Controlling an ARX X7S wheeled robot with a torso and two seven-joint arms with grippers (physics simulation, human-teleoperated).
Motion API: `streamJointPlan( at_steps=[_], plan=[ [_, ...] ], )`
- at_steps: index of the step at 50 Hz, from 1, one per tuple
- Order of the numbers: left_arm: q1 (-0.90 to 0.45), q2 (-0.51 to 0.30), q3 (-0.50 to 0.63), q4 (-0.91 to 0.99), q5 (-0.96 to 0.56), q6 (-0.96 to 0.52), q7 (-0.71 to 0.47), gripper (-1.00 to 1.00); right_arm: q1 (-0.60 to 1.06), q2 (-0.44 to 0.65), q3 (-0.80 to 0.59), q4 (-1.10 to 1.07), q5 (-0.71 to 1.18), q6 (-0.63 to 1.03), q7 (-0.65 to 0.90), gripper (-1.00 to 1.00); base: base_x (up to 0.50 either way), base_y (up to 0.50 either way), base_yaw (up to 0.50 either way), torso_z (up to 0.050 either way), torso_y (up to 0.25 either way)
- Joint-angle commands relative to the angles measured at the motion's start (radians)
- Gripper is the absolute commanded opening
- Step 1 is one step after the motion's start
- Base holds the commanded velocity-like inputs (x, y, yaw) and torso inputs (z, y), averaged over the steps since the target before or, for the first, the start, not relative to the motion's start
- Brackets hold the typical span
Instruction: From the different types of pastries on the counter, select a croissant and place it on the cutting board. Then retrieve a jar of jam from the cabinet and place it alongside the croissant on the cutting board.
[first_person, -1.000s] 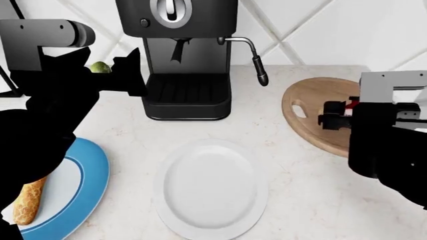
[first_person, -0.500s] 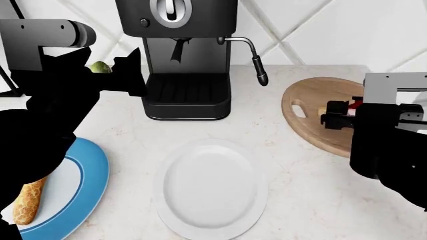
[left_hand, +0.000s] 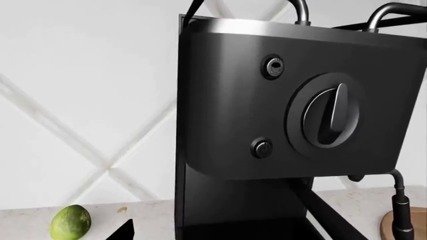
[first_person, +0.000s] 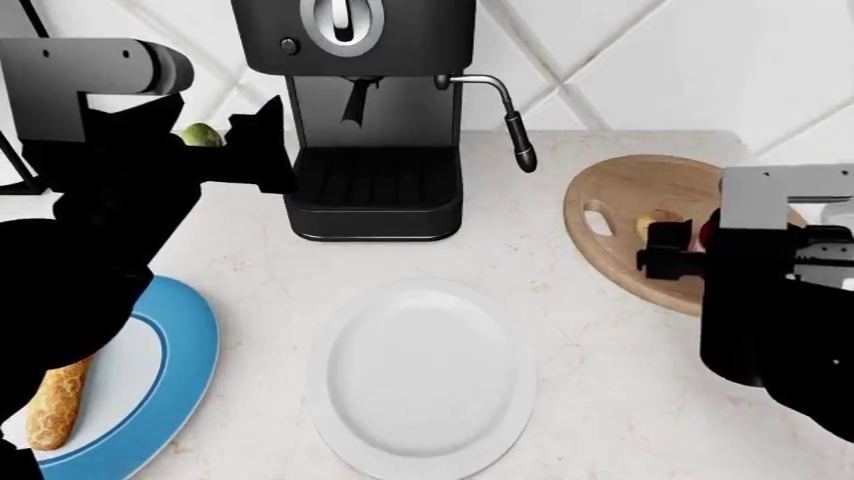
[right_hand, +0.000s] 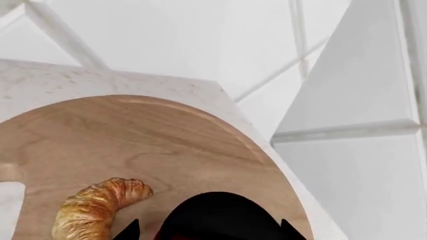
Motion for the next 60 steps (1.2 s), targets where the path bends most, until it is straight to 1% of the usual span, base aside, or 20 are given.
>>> streamJointPlan(
  at_steps=[1, 21, 36, 46, 55, 60],
  plan=[
    [-0.004, -0.004, -0.005, 0.007, -0.017, -0.006, -0.012, 1.0, -0.016, 0.041, 0.004, -0.125, 0.006, -0.015, 0.027, 1.0, 0.0, 0.0, 0.0, 0.0, 0.0],
    [-0.005, -0.01, 0.006, 0.003, -0.015, 0.003, -0.012, 1.0, 0.013, 0.142, 0.032, -0.275, 0.015, -0.013, 0.095, 1.0, 0.0, 0.0, 0.0, 0.0, 0.0],
    [-0.003, -0.013, 0.008, 0.011, -0.024, 0.005, -0.018, 1.0, 0.044, 0.176, 0.05, -0.38, 0.026, 0.008, 0.124, 1.0, 0.0, 0.0, 0.0, 0.0, 0.0],
    [-0.001, -0.016, 0.01, 0.012, -0.026, 0.01, -0.018, 1.0, 0.147, 0.205, 0.095, -0.5, 0.06, 0.077, 0.154, 1.0, 0.0, 0.0, 0.0, 0.0, 0.0],
    [-0.005, -0.027, -0.025, 0.044, -0.082, -0.011, -0.052, 1.0, 0.247, 0.26, 0.155, -0.59, 0.153, 0.125, 0.193, 1.0, 0.0, 0.0, 0.0, 0.0, 0.0],
    [0.006, -0.037, -0.055, 0.084, -0.12, -0.014, -0.07, 1.0, 0.283, 0.257, 0.182, -0.604, 0.189, 0.132, 0.205, 1.0, 0.0, 0.0, 0.0, 0.0, 0.0]
  ],
)
